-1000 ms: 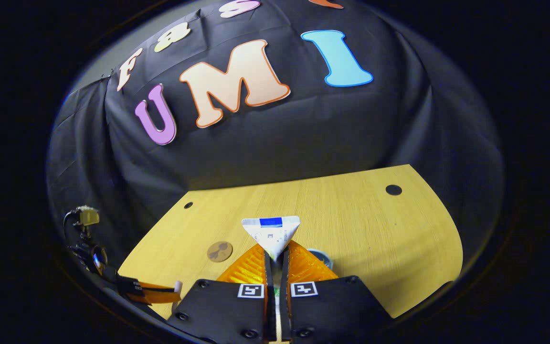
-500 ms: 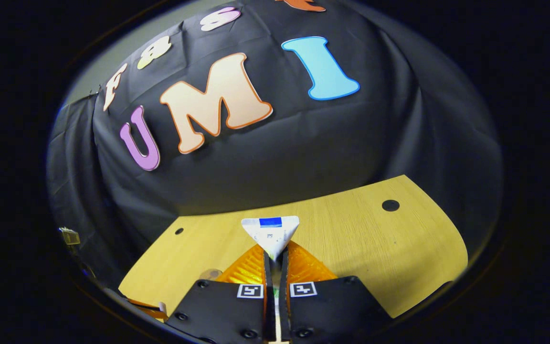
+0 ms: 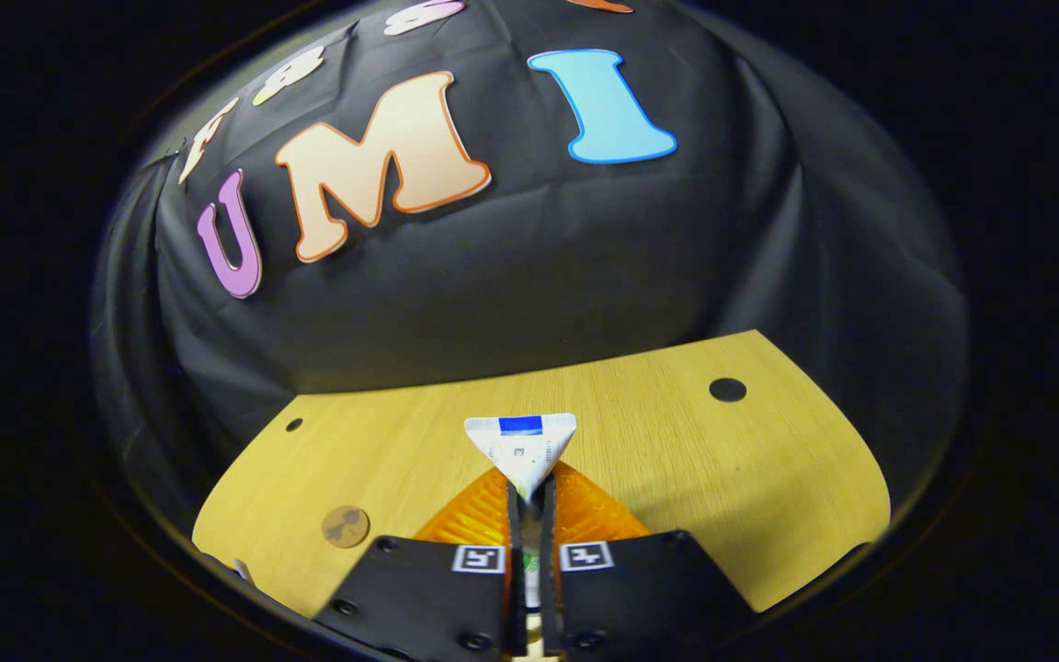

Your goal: Put the toothbrush and toothpaste on the desktop into the cup, then pick up the cup and place it on the coaster on the desktop.

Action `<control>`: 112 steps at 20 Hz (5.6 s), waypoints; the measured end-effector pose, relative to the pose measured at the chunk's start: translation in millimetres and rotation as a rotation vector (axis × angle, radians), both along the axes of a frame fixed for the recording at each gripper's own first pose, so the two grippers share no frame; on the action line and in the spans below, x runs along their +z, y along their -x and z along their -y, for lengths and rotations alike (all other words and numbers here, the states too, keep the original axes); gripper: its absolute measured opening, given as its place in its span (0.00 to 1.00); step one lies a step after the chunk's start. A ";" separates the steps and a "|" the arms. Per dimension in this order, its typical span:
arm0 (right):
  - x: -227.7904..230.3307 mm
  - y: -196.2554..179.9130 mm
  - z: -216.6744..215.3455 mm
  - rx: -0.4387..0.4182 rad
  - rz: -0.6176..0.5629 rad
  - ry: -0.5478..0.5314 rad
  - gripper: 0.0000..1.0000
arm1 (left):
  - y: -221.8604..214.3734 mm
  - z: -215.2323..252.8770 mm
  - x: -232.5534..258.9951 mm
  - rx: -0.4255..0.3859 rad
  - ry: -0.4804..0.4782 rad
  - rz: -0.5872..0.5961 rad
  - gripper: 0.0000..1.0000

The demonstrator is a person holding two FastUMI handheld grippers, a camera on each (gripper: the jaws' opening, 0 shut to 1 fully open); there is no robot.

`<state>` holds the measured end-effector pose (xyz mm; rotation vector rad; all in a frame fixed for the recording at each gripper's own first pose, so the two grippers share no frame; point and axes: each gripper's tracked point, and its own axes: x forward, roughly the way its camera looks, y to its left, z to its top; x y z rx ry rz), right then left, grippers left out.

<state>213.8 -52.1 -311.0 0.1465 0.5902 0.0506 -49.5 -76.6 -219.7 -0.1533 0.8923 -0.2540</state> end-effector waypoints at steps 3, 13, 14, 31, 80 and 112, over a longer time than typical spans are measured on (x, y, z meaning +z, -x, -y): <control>-7.2 7.1 0.3 -0.007 -0.013 0.012 0.10 | -20.5 8.6 11.6 -0.014 0.014 0.036 0.00; -4.1 69.4 -2.9 0.015 -0.107 -0.040 0.77 | -79.2 54.7 45.3 -0.113 0.046 0.156 0.00; 3.0 74.0 0.0 0.018 -0.093 -0.040 0.83 | -86.4 60.7 48.0 -0.123 0.051 0.164 0.00; 24.3 216.3 120.7 -0.256 -0.160 -0.068 0.96 | -216.6 206.3 73.8 -0.162 0.277 0.411 0.00; -71.1 122.9 -17.6 0.062 -0.764 0.056 0.90 | -40.3 -111.7 54.3 0.242 -0.158 0.494 0.95; -100.6 81.6 -243.1 0.418 -0.763 0.108 0.32 | -48.4 -219.0 20.6 0.268 -0.157 0.394 0.95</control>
